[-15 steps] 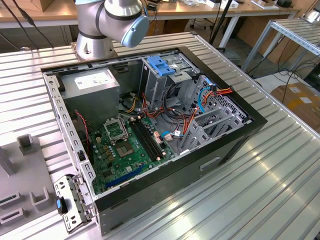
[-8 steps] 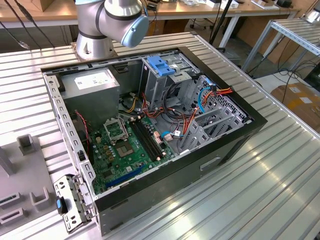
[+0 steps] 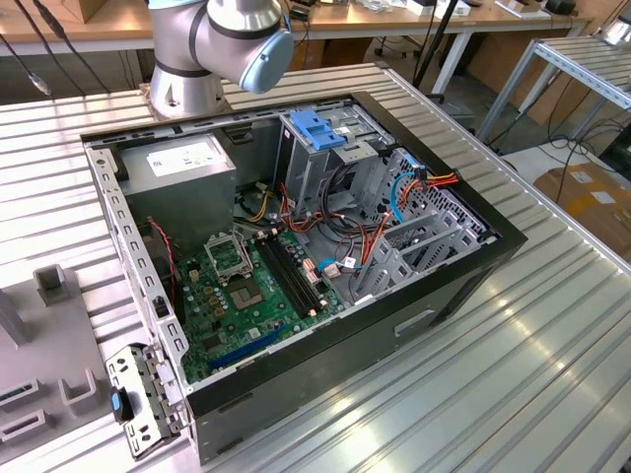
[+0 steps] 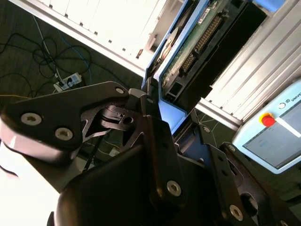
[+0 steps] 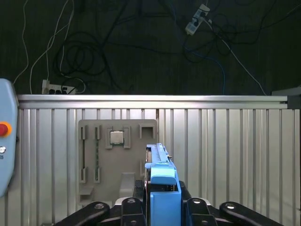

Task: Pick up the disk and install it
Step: 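Pick up the disk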

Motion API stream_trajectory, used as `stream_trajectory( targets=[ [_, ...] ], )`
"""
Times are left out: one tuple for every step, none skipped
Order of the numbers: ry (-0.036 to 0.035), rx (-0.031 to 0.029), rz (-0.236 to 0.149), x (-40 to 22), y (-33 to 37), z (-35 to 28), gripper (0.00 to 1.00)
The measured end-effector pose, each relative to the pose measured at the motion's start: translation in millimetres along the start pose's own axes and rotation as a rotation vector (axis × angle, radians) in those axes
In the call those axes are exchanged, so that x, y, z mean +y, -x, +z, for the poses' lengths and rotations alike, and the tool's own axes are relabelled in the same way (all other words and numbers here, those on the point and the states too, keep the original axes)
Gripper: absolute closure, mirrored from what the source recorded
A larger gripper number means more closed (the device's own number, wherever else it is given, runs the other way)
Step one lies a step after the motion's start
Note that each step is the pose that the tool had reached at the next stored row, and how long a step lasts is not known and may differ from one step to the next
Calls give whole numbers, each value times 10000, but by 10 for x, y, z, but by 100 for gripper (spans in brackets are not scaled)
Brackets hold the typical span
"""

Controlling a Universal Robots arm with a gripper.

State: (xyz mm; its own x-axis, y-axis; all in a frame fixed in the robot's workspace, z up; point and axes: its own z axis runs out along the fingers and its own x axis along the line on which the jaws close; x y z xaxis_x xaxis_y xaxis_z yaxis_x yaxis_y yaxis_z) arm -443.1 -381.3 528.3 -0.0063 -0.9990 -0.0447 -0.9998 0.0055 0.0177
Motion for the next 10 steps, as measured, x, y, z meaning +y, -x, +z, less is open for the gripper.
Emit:
stream_trajectory(
  targets=[
    [2, 1, -1, -8, 0, -1, 63],
    [2, 1, -1, -18, 0, -1, 63],
    [1, 0, 0, -23, 0, -1, 63],
    [1, 1, -1, -29, 0, -1, 63],
    [1, 0, -1, -37, 0, -1, 63],
    [2, 1, -1, -43, 0, -2, 63],
    [1, 1, -1, -48, 0, -2, 63],
    [2, 1, 0, -54, 0, -2, 63],
    [1, 1, -1, -60, 0, -2, 63],
    [1, 1, 0, -65, 0, -2, 63]
  ],
)
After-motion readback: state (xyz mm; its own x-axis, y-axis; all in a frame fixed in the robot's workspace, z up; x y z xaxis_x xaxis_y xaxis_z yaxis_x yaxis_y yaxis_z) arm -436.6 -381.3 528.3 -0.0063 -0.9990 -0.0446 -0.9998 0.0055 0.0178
